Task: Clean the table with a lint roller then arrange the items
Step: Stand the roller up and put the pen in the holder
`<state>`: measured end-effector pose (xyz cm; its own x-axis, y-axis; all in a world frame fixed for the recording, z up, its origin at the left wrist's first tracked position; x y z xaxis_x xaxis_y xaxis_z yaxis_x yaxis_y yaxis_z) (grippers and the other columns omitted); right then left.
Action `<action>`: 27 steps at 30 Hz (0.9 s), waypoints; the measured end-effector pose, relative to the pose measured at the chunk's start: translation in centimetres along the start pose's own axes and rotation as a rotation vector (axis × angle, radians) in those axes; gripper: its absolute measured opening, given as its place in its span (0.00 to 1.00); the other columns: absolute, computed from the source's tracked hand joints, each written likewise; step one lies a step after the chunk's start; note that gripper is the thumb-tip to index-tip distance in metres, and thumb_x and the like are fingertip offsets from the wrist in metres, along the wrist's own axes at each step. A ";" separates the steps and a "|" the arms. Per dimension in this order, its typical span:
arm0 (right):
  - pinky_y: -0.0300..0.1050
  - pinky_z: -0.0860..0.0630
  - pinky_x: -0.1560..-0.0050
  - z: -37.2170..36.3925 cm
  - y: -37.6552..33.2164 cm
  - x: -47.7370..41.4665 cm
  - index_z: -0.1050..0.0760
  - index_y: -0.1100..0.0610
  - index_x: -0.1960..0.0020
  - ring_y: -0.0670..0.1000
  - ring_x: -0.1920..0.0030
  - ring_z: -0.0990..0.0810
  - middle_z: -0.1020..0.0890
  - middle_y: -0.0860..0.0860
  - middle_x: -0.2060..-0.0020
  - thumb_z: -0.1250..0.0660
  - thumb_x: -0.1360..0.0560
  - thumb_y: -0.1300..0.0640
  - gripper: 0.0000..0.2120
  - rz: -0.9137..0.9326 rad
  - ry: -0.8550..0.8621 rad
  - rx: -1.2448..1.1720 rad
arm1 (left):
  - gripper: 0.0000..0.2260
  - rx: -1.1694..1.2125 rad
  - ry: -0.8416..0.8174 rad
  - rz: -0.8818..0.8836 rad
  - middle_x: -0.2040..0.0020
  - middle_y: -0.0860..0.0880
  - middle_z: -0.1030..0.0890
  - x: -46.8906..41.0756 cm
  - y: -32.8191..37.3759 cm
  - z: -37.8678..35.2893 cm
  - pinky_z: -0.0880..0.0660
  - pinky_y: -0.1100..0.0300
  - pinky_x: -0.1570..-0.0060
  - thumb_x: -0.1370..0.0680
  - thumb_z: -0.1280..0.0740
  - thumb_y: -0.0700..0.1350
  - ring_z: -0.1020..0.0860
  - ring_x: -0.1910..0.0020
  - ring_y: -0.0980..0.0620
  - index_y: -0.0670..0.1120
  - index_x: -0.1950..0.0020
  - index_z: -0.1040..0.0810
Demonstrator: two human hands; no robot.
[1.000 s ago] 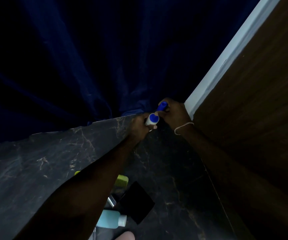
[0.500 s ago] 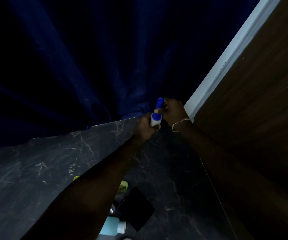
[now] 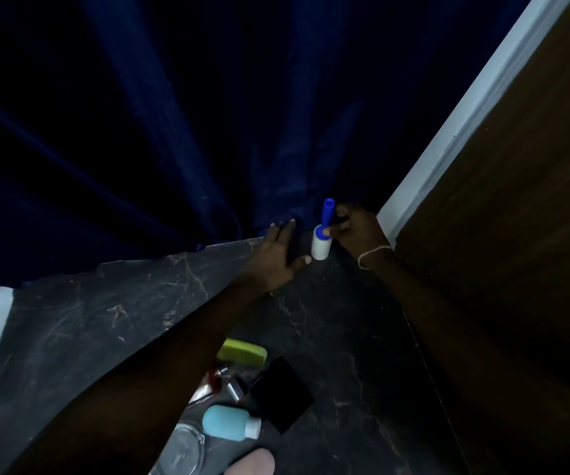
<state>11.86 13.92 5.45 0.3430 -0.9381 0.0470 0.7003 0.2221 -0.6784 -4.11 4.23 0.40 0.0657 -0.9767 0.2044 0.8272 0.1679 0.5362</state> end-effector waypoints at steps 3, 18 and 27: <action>0.49 0.24 0.42 0.7 0.2 1.7 0.29 0.59 0.31 0.55 0.42 0.21 0.25 0.58 0.36 0.23 0.31 0.56 0.32 -0.020 0.033 -0.033 | 0.40 -0.165 0.071 -0.094 0.15 0.45 0.50 2.8 0.4 2.3 0.51 0.45 0.18 0.20 0.40 0.67 0.54 0.16 0.46 0.51 0.15 0.53; 0.32 0.24 0.53 -7.8 0.6 22.5 0.26 0.62 0.35 0.45 0.51 0.20 0.19 0.56 0.44 0.23 0.31 0.60 0.26 -0.304 -0.185 -0.446 | 0.32 0.106 0.296 0.137 0.27 0.46 0.29 23.4 -2.5 1.6 0.25 0.53 0.34 0.20 0.38 0.64 0.27 0.32 0.47 0.46 0.22 0.33; 0.40 0.28 0.41 -14.1 1.9 27.7 0.27 0.61 0.32 0.52 0.37 0.23 0.22 0.53 0.37 0.25 0.29 0.49 0.29 -0.381 -0.430 -0.314 | 0.16 0.558 0.342 0.697 0.58 0.43 0.15 29.2 -5.0 -7.2 0.25 0.56 0.55 0.23 0.27 0.56 0.16 0.54 0.43 0.43 0.53 0.20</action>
<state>13.89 -15.40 -4.86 0.3726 -0.7314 0.5712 0.6286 -0.2539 -0.7351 -2.28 -26.09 -2.18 0.6759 -0.6041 0.4222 0.1608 0.6799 0.7154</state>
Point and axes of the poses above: each hand's wrist, its own x-axis away from the middle knuckle, its own z-axis out of the back of the hand, y = z × x, the point moved 9 cm from there along -x, towards the middle knuckle
